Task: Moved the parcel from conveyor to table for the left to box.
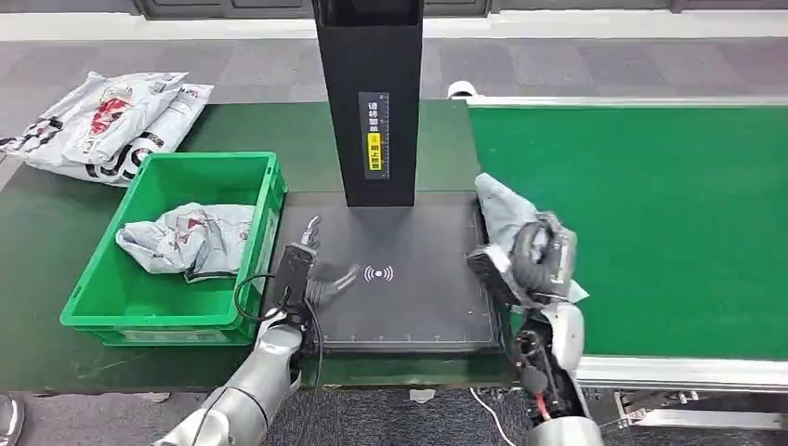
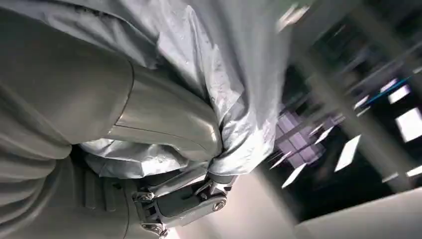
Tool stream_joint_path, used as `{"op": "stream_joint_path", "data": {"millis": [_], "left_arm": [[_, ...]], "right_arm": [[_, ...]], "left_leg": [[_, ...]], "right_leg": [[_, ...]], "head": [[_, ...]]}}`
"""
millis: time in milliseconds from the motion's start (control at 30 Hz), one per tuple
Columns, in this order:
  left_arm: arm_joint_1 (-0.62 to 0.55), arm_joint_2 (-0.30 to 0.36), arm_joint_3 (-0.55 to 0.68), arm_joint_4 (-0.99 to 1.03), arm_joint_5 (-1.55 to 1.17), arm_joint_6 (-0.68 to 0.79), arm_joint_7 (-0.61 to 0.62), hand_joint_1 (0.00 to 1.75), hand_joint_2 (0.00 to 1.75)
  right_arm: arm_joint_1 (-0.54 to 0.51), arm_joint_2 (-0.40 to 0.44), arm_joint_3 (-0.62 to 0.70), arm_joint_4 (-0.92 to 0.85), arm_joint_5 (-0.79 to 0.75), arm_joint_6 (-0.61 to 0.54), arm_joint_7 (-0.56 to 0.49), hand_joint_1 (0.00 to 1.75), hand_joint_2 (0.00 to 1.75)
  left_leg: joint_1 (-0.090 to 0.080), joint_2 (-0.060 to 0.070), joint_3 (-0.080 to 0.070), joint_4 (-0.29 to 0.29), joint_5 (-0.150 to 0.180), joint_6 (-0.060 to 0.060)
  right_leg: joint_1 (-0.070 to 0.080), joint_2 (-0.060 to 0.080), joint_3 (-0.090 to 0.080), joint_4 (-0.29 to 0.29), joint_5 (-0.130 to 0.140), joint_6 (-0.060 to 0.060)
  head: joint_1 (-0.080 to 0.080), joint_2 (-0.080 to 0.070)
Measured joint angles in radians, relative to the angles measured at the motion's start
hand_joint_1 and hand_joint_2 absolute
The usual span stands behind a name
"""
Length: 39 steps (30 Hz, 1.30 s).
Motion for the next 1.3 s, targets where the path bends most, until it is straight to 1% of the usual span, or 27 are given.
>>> {"op": "stream_joint_path", "data": {"millis": [100,200,267,400,600,967,1000,1067,1167,1200,1300], "left_arm": [[-0.011,-0.006,0.0,0.0,-0.001,0.0,0.0,0.0,1.75],[-0.023,-0.016,0.0,0.0,-0.004,-0.004,0.003,0.0,1.75],[-0.03,-0.021,0.0,0.0,-0.008,-0.004,0.003,0.0,1.75],[-0.031,-0.023,0.0,-0.005,-0.01,0.002,0.0,0.0,1.75],[-0.031,-0.023,0.0,-0.009,-0.003,0.003,0.0,0.0,1.75],[-0.031,-0.023,0.0,-0.01,-0.001,0.003,0.0,0.0,1.75],[-0.031,-0.023,0.0,-0.01,-0.001,0.005,0.0,0.0,1.75],[-0.031,-0.023,0.0,-0.01,0.0,0.008,0.0,0.0,1.75],[-0.029,-0.018,0.0,-0.027,0.022,0.021,0.0,0.0,1.75],[-0.026,-0.015,0.0,-0.038,0.034,0.024,0.0,0.0,1.75],[-0.011,-0.008,0.0,-0.086,0.074,0.03,0.0,0.0,1.75]], "right_arm": [[-0.026,0.042,0.16,0.065,-0.046,0.074,0.087,1.75,1.75],[-0.033,0.067,0.309,0.109,-0.061,0.103,0.143,1.75,1.75],[-0.034,0.074,0.389,0.139,-0.075,0.114,0.156,1.75,1.75],[-0.034,0.081,0.48,0.188,-0.115,0.145,0.146,1.75,1.75],[-0.036,0.081,0.542,0.227,-0.132,0.147,0.14,1.75,1.75],[-0.041,0.081,0.561,0.254,-0.133,0.147,0.14,1.75,1.75],[-0.041,0.081,0.562,0.255,-0.134,0.149,0.14,0.0,1.75],[-0.046,0.081,0.563,0.26,-0.14,0.169,0.14,0.0,1.75],[-0.068,0.081,0.58,0.291,-0.153,0.271,0.159,0.0,1.75],[-0.075,0.081,0.587,0.306,-0.162,0.286,0.166,0.0,1.75],[-0.076,0.081,0.592,0.334,-0.2,0.234,0.154,0.0,1.75]], "left_leg": [[0.002,0.0,0.0,0.0,0.001,-0.002],[0.003,-0.001,-0.001,0.0,0.001,-0.002],[0.003,-0.001,-0.001,0.0,0.001,-0.002],[0.002,-0.001,-0.001,0.0,0.001,-0.002],[0.002,-0.001,-0.001,0.0,0.001,-0.002],[0.002,-0.001,-0.001,0.0,0.001,-0.002],[0.002,-0.001,-0.001,0.0,0.001,-0.002],[0.002,-0.001,-0.001,0.0,0.001,-0.002],[0.002,-0.001,-0.001,0.0,0.001,-0.002],[0.002,-0.001,-0.001,0.0,0.001,-0.002],[0.002,-0.002,-0.001,0.0,0.001,-0.002]], "right_leg": [[0.002,0.0,-0.001,0.0,0.001,-0.001],[0.002,-0.001,-0.001,0.0,0.0,-0.002],[0.002,-0.001,-0.001,0.0,0.0,-0.002],[0.002,-0.001,-0.001,0.0,0.0,-0.002],[0.001,-0.001,-0.001,0.0,0.0,-0.002],[0.001,-0.001,-0.001,0.0,0.0,-0.002],[0.001,-0.001,-0.001,0.0,0.0,-0.002],[0.001,-0.001,-0.001,0.0,0.0,-0.002],[0.001,-0.001,-0.001,0.0,0.0,-0.002],[0.001,0.0,-0.001,0.0,0.0,-0.003],[0.001,-0.001,-0.001,0.0,0.0,-0.003]], "head": [[0.0,0.0],[0.0,0.0],[0.0,0.0],[0.0,0.0],[0.0,0.0],[0.0,0.0],[0.0,0.0],[0.0,0.0],[0.0,0.0],[0.0,0.0],[0.0,0.0]]}}
